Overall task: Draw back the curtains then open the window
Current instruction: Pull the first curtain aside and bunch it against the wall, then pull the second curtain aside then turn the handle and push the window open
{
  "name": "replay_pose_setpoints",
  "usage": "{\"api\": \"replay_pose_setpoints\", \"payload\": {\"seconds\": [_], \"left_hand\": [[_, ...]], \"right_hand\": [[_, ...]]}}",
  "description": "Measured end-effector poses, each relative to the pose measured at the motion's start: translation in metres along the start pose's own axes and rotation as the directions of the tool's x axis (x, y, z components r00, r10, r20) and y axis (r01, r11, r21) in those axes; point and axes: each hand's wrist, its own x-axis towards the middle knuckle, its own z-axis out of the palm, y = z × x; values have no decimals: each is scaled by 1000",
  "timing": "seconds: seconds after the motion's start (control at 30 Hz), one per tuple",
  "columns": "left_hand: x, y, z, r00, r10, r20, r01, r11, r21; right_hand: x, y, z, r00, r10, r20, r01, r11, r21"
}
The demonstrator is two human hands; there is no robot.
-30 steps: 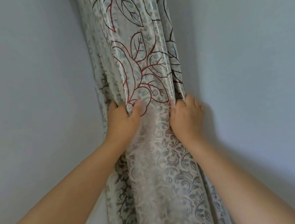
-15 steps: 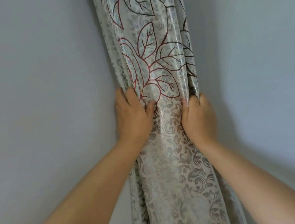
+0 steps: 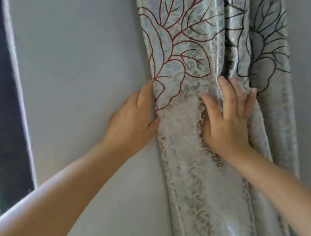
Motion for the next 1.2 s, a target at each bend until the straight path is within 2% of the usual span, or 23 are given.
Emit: {"api": "replay_pose_setpoints", "payload": {"seconds": [0.13, 0.23, 0.3, 0.37, 0.47, 0.53, 0.63, 0.73, 0.87, 0.93, 1.0, 1.07, 1.1, 1.13, 1.2], "left_hand": [[-61, -40, -101, 997, 76, 29, -81, 963, 259], [-104, -64, -175, 996, -57, 61, 28, 919, 394], [-129, -80, -214, 991, -102, 84, 52, 886, 461], [-163, -96, -265, 966, -199, 166, 67, 809, 583], [-217, -117, -348, 886, -409, 221, 116, 656, 746], [-248, -126, -396, 855, -487, 181, 166, 586, 793], [-291, -132, -470, 792, -598, 128, 191, 441, 877], [-329, -132, -537, 708, -706, 15, 269, 289, 919], [-376, -130, -623, 693, -695, -193, 364, 106, 925], [-388, -127, -652, 740, -607, -288, 407, 65, 911], [-401, -124, -687, 812, -478, -335, 388, 12, 922], [-413, -129, -715, 865, -338, -371, 368, -75, 927], [-421, -132, -736, 868, -267, -418, 397, -132, 908], [-422, -133, -744, 858, -217, -466, 449, -125, 885], [-428, -142, -769, 775, -188, -604, 606, -51, 794]], "right_hand": [[4, -85, -27, 999, -47, -3, 47, 991, 126], [9, -166, -52, 991, -102, 81, 73, 951, 302], [15, -213, -69, 981, -134, 138, 67, 911, 407], [20, -272, -88, 964, -191, 184, 69, 852, 519], [27, -364, -118, 897, -284, 340, -15, 749, 663], [31, -417, -133, 842, -339, 419, -60, 714, 698], [37, -498, -162, 809, -396, 435, -113, 621, 776], [44, -572, -192, 789, -451, 418, -163, 502, 850], [61, -673, -238, 791, -523, 319, -224, 238, 945], [70, -709, -257, 798, -532, 284, -284, 84, 955], [82, -751, -283, 822, -511, 251, -351, -109, 930], [96, -787, -310, 872, -457, 177, -337, -297, 893], [106, -814, -327, 896, -423, 137, -320, -400, 859], [111, -820, -337, 904, -404, 138, -330, -458, 826], [126, -852, -362, 911, -399, 103, -338, -582, 739]]}}
